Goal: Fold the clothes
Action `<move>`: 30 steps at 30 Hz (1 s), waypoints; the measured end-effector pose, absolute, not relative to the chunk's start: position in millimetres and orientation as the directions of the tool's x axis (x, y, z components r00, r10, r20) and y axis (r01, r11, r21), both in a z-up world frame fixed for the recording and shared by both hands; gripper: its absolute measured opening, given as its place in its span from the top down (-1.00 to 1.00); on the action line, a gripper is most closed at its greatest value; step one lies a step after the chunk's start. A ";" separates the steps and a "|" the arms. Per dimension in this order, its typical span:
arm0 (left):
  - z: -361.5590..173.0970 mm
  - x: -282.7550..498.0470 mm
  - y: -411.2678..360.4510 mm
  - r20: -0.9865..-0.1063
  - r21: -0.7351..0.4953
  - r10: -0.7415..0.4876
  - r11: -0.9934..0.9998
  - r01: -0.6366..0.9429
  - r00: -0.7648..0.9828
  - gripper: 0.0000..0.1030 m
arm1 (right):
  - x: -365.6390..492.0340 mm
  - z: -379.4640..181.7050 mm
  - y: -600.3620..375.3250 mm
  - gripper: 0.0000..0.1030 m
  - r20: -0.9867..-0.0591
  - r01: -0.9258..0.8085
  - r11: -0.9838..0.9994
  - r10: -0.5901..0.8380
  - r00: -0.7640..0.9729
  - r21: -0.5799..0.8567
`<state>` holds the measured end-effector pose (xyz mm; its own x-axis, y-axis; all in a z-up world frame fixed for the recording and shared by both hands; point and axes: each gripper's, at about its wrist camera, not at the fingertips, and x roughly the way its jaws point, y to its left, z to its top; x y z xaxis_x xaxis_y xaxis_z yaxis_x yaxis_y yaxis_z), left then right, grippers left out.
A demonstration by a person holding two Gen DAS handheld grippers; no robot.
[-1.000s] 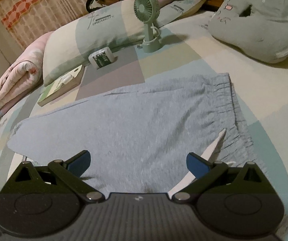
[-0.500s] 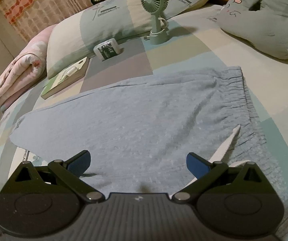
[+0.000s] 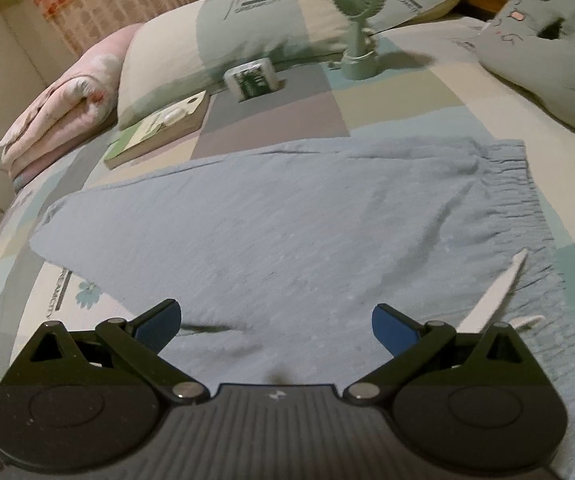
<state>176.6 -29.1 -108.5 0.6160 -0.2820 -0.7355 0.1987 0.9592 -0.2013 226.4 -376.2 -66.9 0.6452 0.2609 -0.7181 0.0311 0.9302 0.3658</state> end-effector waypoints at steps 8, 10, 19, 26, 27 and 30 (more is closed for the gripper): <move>-78.9 192.8 1.5 -0.762 -0.245 -0.282 0.959 0.143 0.583 -0.98 | 221.2 -41.1 -340.3 -1.00 -0.670 -0.089 0.924 0.334 0.663 0.372; -67.4 179.7 9.7 -0.761 -0.223 -0.260 0.965 0.137 0.595 -0.99 | 219.2 -34.2 -330.3 -1.00 -0.658 -0.121 0.922 0.350 0.667 0.368; -102.3 143.5 34.6 -0.793 -0.031 -0.037 0.999 0.021 0.608 -0.98 | 195.0 -29.3 -263.2 -1.00 -0.664 -0.244 0.923 0.384 0.641 0.299; -109.8 156.9 49.9 -0.765 -0.048 -0.049 0.999 0.020 0.642 -0.99 | 124.0 -63.2 -222.3 -1.00 -0.757 -0.252 0.943 0.326 0.566 0.217; -109.4 158.4 53.1 -0.763 -0.061 -0.057 0.998 0.016 0.644 -0.99 | 115.6 -67.2 -216.0 -1.00 -0.766 -0.258 0.943 0.324 0.556 0.211; -104.7 164.0 62.9 -0.766 -0.093 -0.080 0.996 0.014 0.638 -0.99 | 100.1 -78.2 -196.7 -1.00 -0.776 -0.286 0.932 0.347 0.526 0.224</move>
<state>164.0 62.9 -104.7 0.6383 -0.0803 -0.7656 0.0141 0.9956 -0.0926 100.1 -196.7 -78.2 0.5261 0.3475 -0.7762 -0.2858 0.9319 0.2235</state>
